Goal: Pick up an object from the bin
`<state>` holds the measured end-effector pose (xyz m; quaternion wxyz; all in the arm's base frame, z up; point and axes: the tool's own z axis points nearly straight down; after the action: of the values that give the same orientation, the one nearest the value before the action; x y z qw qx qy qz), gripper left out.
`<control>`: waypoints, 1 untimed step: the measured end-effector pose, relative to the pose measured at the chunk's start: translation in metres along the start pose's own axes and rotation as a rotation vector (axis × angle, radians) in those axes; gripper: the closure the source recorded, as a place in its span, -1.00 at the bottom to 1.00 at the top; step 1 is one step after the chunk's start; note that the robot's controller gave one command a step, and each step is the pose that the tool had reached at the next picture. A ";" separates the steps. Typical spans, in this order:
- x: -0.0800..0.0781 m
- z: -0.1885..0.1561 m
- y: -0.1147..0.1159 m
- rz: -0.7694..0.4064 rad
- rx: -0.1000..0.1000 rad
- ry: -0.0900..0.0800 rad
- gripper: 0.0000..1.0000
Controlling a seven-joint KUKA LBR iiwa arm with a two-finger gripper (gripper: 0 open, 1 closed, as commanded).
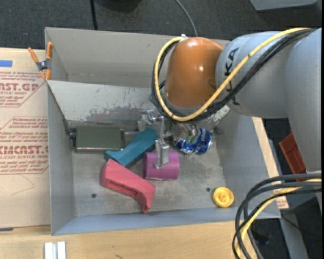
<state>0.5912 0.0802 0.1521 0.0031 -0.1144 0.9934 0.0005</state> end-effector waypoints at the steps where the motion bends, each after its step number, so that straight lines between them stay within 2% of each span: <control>1: 0.036 0.064 -0.040 0.146 -0.003 -0.003 -1.00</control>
Offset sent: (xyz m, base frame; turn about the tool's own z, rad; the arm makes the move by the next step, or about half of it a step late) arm -0.0284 -0.0546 -0.0821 0.0364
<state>0.5652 0.0335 0.0884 0.0043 -0.0417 0.9991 0.0023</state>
